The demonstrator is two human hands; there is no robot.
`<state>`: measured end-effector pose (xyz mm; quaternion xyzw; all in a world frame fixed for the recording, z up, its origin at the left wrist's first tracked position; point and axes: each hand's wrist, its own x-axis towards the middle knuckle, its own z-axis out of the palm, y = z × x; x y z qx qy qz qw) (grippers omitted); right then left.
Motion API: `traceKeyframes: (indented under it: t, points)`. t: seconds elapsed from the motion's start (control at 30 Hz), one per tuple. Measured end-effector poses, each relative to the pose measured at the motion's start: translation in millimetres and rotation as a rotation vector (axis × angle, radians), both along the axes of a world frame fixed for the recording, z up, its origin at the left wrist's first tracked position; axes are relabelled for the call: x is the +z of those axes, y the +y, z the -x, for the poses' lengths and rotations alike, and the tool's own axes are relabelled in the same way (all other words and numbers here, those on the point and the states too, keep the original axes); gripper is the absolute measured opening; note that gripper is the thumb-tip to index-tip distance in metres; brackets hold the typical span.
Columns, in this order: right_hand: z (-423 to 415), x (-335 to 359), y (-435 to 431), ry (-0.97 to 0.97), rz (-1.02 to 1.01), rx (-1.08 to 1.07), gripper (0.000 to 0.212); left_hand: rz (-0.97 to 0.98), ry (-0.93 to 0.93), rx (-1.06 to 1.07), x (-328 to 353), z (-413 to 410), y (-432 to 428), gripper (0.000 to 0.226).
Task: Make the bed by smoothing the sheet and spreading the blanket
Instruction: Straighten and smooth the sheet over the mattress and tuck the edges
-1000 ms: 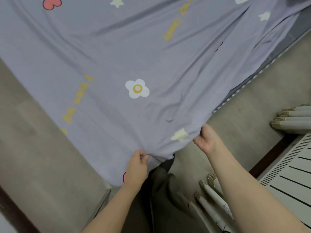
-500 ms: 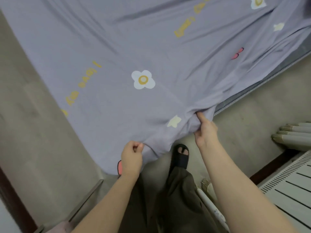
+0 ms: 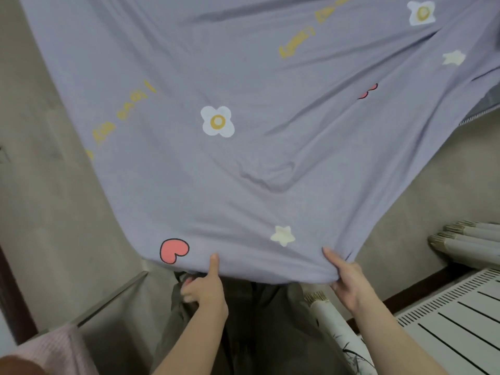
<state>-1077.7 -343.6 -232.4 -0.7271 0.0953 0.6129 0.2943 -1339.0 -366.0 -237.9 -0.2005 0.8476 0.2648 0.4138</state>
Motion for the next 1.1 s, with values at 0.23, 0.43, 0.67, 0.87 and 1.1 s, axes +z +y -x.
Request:
traceKeyframes:
  t: [0.23, 0.43, 0.67, 0.87, 1.1]
  points:
    - [-10, -38, 3, -0.216, 0.385, 0.272, 0.037, -0.119, -0.149, -0.002, -37, 21, 5, 0.035]
    - [9, -47, 52, -0.658, 0.269, 0.545, 0.056, 0.054, -0.133, -0.074, -45, 49, 8, 0.033]
    - [29, -33, 131, -0.407, -0.124, 0.375, 0.044, -0.208, 0.138, 0.232, -31, 95, 5, 0.023]
    - [31, -38, 146, -0.306, -0.030, 0.348, 0.020, -0.206, 0.140, 0.138, -35, 130, -5, 0.022]
    - [33, -41, 135, -0.439, -0.052, 0.361, 0.027, -0.072, 0.344, 0.079, -39, 142, -21, 0.023]
